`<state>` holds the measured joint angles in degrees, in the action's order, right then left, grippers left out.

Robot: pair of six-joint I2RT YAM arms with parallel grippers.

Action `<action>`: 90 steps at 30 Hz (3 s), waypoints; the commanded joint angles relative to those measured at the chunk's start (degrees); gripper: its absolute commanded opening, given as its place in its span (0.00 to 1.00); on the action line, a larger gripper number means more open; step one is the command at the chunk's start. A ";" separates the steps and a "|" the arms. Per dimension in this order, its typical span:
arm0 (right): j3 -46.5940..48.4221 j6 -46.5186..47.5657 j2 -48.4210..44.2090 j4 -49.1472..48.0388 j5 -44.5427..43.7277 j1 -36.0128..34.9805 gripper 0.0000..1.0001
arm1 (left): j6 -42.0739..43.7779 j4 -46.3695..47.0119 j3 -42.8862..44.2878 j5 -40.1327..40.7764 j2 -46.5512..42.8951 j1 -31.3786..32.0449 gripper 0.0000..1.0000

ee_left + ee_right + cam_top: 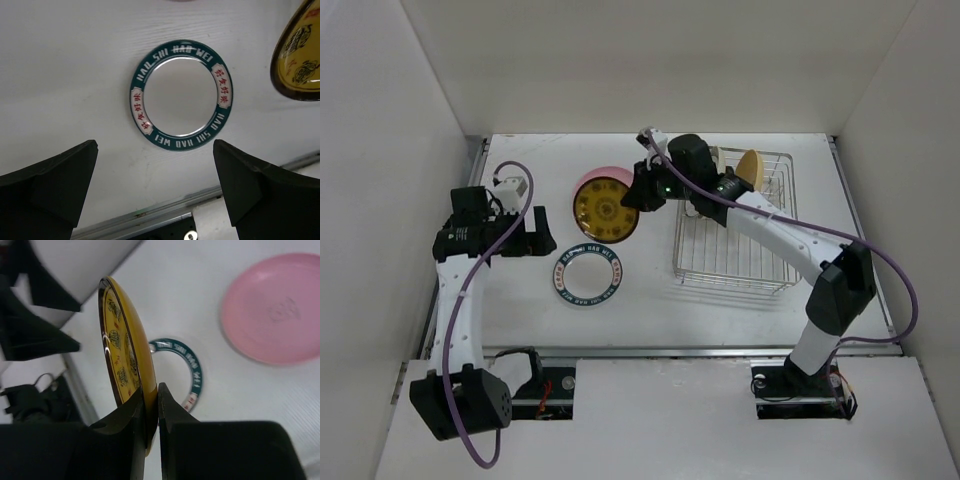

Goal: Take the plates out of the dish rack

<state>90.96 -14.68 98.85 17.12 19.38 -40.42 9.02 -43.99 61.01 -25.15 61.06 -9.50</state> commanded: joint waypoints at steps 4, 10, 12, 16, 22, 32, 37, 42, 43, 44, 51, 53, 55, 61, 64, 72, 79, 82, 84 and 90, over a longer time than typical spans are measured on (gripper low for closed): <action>-1.57 -2.63 1.34 -18.70 22.80 0.35 0.00 | 10.31 -5.66 3.85 -17.38 5.55 -0.26 1.00; -2.18 -2.64 3.54 -18.71 21.67 -0.18 0.00 | 14.01 -9.45 6.92 -26.53 8.20 -0.26 1.00; -2.80 -2.64 3.54 -18.71 19.13 -0.18 0.00 | 15.15 -9.45 6.93 -26.53 7.59 -0.26 1.00; -4.03 -1.94 1.79 -18.71 15.70 -0.18 0.00 | 23.90 -11.90 6.93 -23.99 4.78 -0.26 1.00; -3.34 -2.46 3.98 -20.90 23.60 -0.18 0.00 | 20.26 -8.49 6.92 -23.37 5.47 -0.26 1.00; -2.72 -6.41 9.43 -25.47 27.03 -2.38 0.00 | 6.28 1.89 8.07 -21.52 10.74 2.02 0.66; -2.10 -6.42 9.43 -25.47 27.03 -2.38 0.00 | 4.09 2.50 8.07 -20.91 11.80 3.52 0.16; -2.63 -6.42 8.91 -25.47 25.89 -2.38 0.00 | 4.08 -0.22 9.30 -16.96 12.86 3.52 0.00; -2.63 -6.94 8.91 -25.47 25.37 -2.38 0.00 | 4.08 -0.83 9.91 -15.65 12.86 3.52 0.00; -2.63 -6.94 8.91 -25.47 24.84 -2.38 0.00 | 3.47 -0.84 9.91 -14.85 12.86 3.52 0.00; -0.61 -7.47 8.91 -20.30 15.45 -1.86 0.63 | -1.36 2.84 9.04 -7.30 10.49 2.91 0.00; -0.61 -8.25 6.37 -19.06 12.37 -1.15 0.67 | -5.04 6.01 9.04 -4.66 11.62 0.72 0.00; -2.61 -9.05 3.56 -19.06 7.20 0.16 0.69 | -7.77 7.59 9.73 -0.01 14.42 -2.35 0.00; -6.58 -5.54 -8.31 -13.09 -2.67 0.17 0.71 | -17.01 17.44 9.74 0.11 23.04 -12.11 0.00; -9.13 -4.49 -12.70 -9.40 -6.09 0.17 0.71 | -16.49 19.10 11.67 1.66 29.02 -13.17 0.00; -14.32 -3.43 -25.01 -8.16 -11.01 0.17 0.73 | -17.81 24.75 14.12 5.11 39.48 -13.79 0.00; -13.27 -4.21 -30.03 4.65 -33.72 0.17 0.79 | -22.64 12.97 19.85 8.89 50.91 -14.41 0.22; -9.40 -5.71 -28.89 12.74 -43.43 0.78 0.81 | -23.17 11.56 20.37 8.89 53.90 -14.41 0.26; -8.17 -5.71 -28.89 15.21 -50.73 0.79 0.81 | -23.17 11.03 19.76 8.89 54.78 -14.41 0.28; -6.15 -6.77 -26.87 18.99 -65.50 5.25 0.87 | -22.02 9.98 19.23 10.81 53.73 -14.41 0.49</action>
<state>81.34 -20.62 70.87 32.23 -33.85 -37.93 -14.11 -28.99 80.77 -19.64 114.87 -23.62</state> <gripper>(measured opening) 0.864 0.467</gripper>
